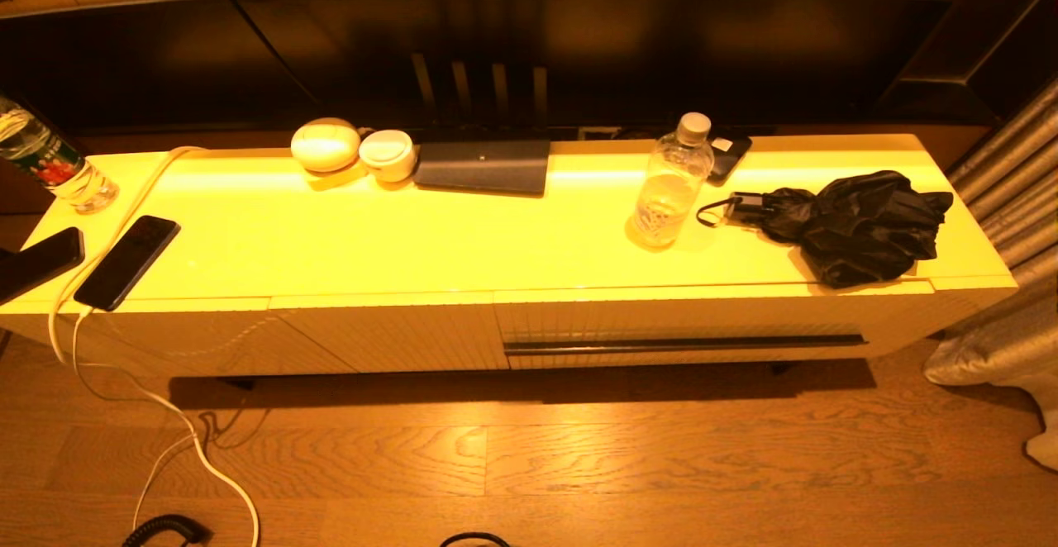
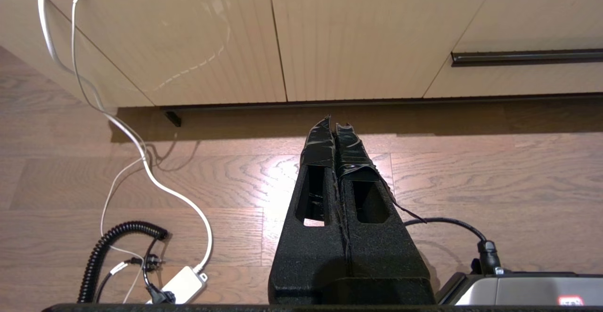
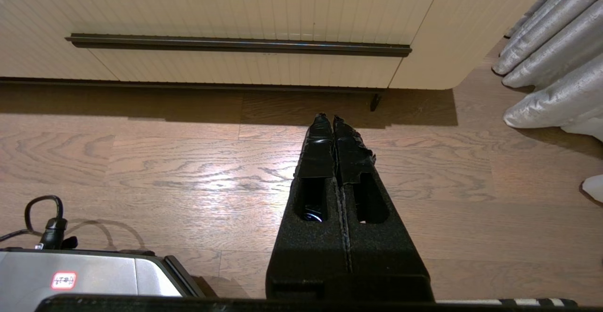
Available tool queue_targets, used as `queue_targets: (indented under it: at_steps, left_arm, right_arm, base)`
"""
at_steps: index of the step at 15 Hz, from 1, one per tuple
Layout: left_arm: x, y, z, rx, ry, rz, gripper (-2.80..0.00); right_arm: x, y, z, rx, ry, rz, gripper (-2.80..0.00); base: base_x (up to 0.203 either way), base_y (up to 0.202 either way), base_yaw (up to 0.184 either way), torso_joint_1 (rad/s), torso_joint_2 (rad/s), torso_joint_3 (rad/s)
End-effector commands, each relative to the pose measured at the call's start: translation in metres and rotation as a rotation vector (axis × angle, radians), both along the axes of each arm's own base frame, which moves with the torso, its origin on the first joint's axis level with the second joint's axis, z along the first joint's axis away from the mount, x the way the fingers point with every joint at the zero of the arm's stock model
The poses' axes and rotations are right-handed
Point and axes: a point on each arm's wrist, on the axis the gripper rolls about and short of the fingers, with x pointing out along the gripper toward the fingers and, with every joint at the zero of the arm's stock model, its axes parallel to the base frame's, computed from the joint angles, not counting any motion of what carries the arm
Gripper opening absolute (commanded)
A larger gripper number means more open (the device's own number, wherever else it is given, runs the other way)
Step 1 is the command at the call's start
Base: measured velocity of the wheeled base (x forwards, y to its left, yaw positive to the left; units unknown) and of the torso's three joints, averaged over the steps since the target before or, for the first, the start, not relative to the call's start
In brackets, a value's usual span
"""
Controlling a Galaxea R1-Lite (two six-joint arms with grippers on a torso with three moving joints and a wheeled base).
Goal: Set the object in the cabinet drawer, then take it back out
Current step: Open the drawer
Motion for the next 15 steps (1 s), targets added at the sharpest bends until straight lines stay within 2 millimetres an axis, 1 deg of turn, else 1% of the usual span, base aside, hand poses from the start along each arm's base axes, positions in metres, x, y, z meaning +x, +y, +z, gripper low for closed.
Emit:
queue_targets:
  at_steps: [1, 15]
  left_arm:
    - [0.0002, 0.0000, -0.0008, 0.000, 0.003, 0.000, -2.80]
    - [0.0001, 0.0000, -0.0004, 0.000, 0.001, 0.000, -2.80]
  right_arm:
    - [-0.0001, 0.0000, 0.0000, 0.000, -0.002, 0.000, -2.80]
    - [-0.0001, 0.0000, 0.0000, 0.003, -0.002, 0.001, -2.80]
  base:
    - [0.000, 0.000, 0.000, 0.000, 0.00, 0.000]
    - [0.000, 0.000, 0.000, 0.000, 0.00, 0.000]
